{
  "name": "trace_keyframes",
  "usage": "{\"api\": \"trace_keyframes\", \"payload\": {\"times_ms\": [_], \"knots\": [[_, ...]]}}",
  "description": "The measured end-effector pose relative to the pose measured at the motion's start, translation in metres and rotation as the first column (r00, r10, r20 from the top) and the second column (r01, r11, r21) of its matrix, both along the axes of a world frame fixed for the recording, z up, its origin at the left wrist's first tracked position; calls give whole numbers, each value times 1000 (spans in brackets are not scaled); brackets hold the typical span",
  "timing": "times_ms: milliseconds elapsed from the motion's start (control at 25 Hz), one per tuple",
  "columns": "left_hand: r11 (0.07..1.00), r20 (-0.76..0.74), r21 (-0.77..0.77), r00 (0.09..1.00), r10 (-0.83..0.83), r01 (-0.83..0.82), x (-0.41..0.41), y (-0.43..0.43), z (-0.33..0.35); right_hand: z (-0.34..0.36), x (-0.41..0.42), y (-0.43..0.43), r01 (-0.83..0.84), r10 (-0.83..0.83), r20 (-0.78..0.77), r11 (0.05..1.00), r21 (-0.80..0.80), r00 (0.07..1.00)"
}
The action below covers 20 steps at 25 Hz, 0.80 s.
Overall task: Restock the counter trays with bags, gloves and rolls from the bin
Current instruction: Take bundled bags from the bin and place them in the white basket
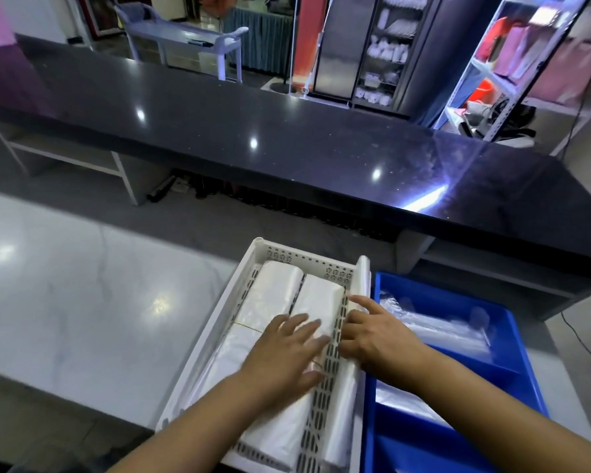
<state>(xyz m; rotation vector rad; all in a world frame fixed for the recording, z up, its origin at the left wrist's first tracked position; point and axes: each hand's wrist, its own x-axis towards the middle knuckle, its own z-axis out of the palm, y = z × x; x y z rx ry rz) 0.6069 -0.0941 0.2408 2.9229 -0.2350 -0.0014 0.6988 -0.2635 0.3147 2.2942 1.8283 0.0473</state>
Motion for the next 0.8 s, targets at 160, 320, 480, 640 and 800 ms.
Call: {"api": "trace_keyframes", "payload": {"times_ms": [160,320,480,640,800], "knots": [[988,-44,93,992,-116,119,10,9,-16,-4,1,1,-13,13,-32,1000,-7,999],[996,-34,87,999,10,-7,12,19,-20,-6,6,3,-26,25,-27,999,-39,999],[998,-56,56,998,-4,7,5,33,-23,-7,9,7,-49,48,-29,998,-46,998],[995,-170,63,984,-61,72,-9,51,-12,0,13,22,-78,76,-26,995,-55,997],[983,-24,-130,991,131,-133,-17,70,26,7,15,55,-108,105,-29,988,-113,994]]}}
